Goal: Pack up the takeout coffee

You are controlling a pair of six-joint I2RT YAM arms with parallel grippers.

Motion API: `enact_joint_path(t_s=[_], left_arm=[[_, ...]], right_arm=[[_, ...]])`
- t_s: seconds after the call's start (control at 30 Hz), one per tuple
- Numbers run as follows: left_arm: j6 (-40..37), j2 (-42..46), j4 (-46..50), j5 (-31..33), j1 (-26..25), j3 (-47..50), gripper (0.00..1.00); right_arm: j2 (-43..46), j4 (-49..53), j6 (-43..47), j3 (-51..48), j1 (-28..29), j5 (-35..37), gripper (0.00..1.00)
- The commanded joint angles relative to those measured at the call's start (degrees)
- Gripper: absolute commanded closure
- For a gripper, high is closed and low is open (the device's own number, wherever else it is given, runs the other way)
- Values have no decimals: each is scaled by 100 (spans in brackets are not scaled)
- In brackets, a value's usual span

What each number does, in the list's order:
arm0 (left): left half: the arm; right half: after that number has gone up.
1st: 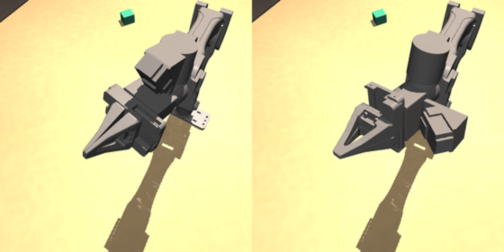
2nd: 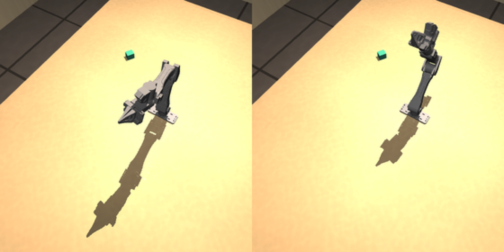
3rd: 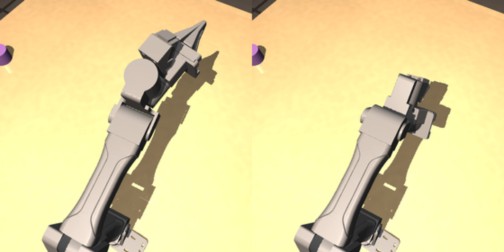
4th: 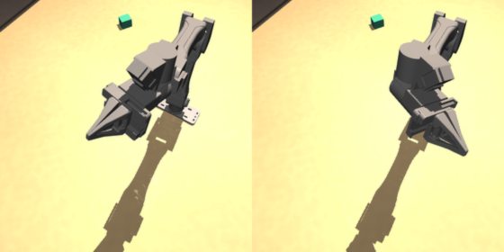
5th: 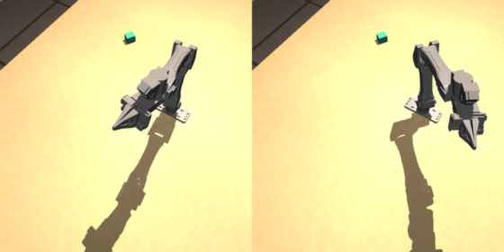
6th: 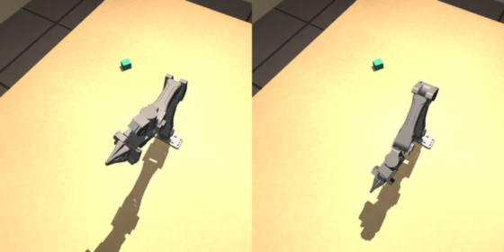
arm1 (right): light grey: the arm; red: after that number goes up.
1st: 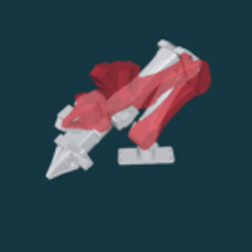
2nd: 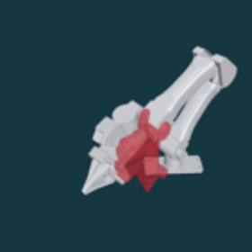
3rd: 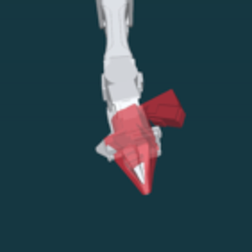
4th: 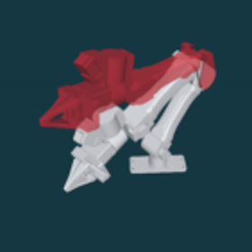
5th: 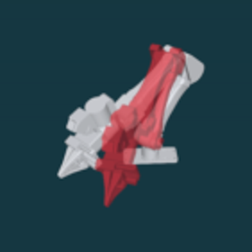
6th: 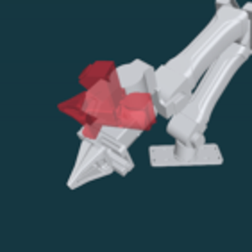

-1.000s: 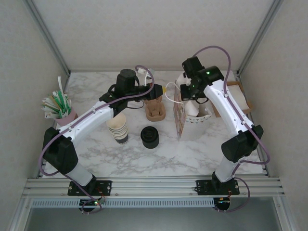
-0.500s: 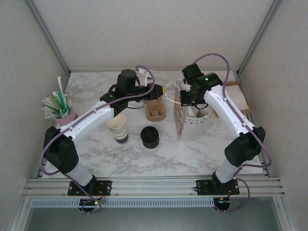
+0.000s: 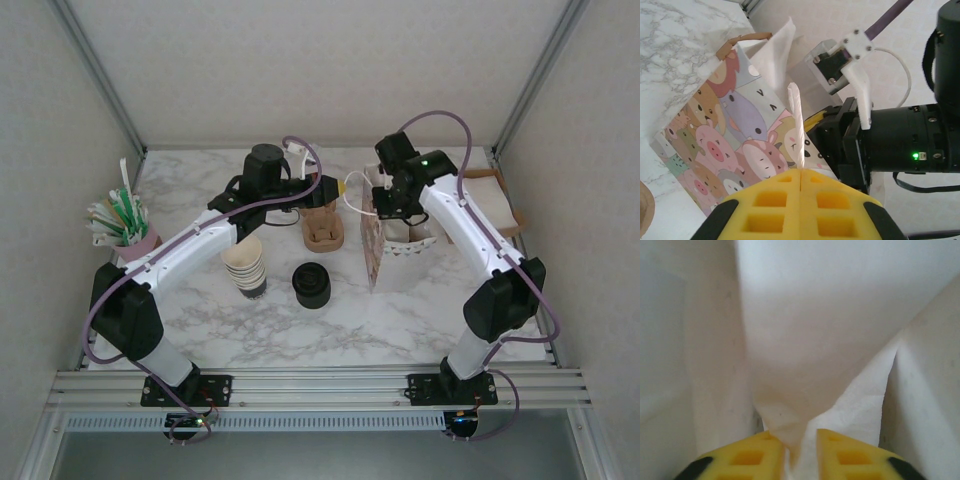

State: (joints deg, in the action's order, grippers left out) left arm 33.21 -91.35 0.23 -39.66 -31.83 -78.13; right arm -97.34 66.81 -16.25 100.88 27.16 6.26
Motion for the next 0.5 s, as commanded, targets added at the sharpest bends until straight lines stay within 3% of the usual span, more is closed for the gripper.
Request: enact_joint_path(t_s=[0.0, 0.27, 0.47], left_arm=[[-96, -50, 35, -2, -32, -80, 100], [-104, -25, 64, -8, -25, -80, 100], [-97, -40, 59, -6, -22, -78, 100]], right_arm=[[33, 96, -33, 388, 3, 185, 72], [93, -129, -85, 491, -66, 447, 66], [-85, -427, -62, 381, -175, 299, 82]])
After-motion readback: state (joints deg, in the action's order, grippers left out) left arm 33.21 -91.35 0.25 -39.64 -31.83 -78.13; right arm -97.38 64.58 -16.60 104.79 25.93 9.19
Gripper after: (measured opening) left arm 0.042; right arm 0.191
